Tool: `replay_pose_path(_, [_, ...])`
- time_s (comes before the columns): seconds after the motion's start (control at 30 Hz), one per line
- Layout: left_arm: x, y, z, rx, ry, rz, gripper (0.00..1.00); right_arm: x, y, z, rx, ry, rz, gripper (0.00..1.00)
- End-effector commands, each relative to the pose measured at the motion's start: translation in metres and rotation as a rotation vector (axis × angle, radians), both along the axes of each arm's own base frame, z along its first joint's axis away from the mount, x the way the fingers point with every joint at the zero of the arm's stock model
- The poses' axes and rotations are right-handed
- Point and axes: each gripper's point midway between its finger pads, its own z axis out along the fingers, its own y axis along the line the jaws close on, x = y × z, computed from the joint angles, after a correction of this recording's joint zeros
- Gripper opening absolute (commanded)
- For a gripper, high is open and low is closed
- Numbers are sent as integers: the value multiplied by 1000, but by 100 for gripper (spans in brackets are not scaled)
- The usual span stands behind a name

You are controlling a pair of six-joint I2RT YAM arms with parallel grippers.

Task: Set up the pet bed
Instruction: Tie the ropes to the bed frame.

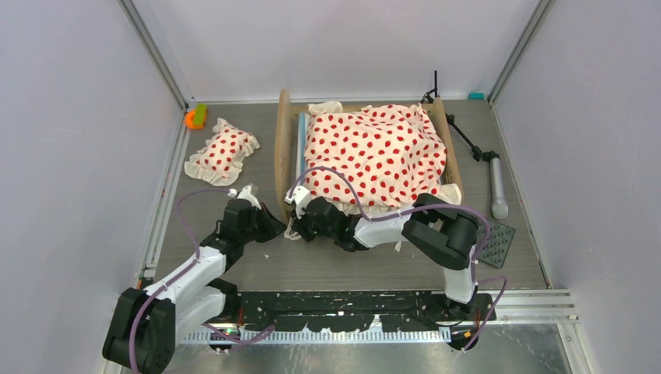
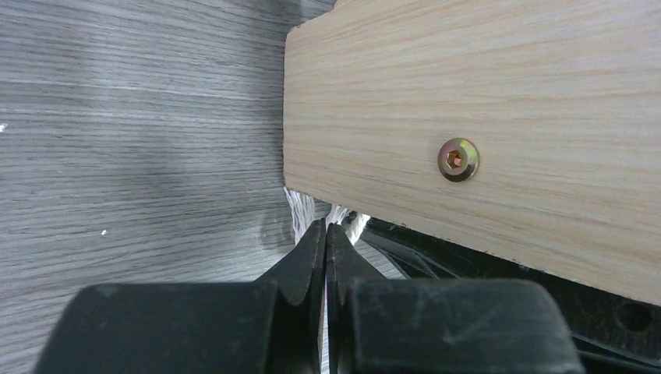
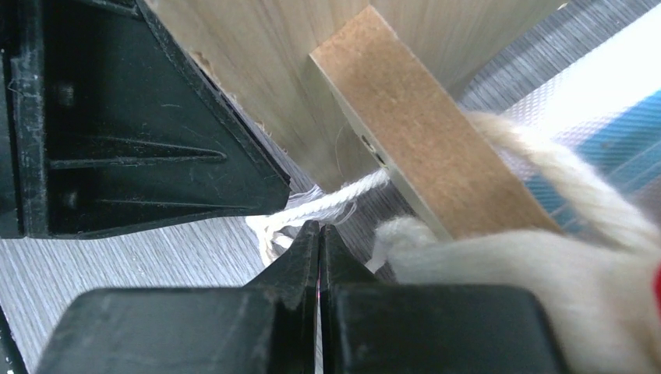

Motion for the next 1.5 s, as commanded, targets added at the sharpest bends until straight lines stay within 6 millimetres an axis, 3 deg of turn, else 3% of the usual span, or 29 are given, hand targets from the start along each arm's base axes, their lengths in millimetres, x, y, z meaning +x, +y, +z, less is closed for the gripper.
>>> replay_pose_path(0.0, [4,-4,5,-8,-41,-23,1,16,3,5,15,-19,-79,2])
replay_pose_path(0.6, [5,-5,4,-11,-28,-26,13,15,3,5,8,-13,-112,1])
replay_pose_path(1.03, [5,-5,4,-9,-28,-23,15,12,0,3,-35,-20,-117,0])
replay_pose_path(1.47, [3,-10,1,-35,-13,-41,17,13,13,-1,-1,-2,-106,0])
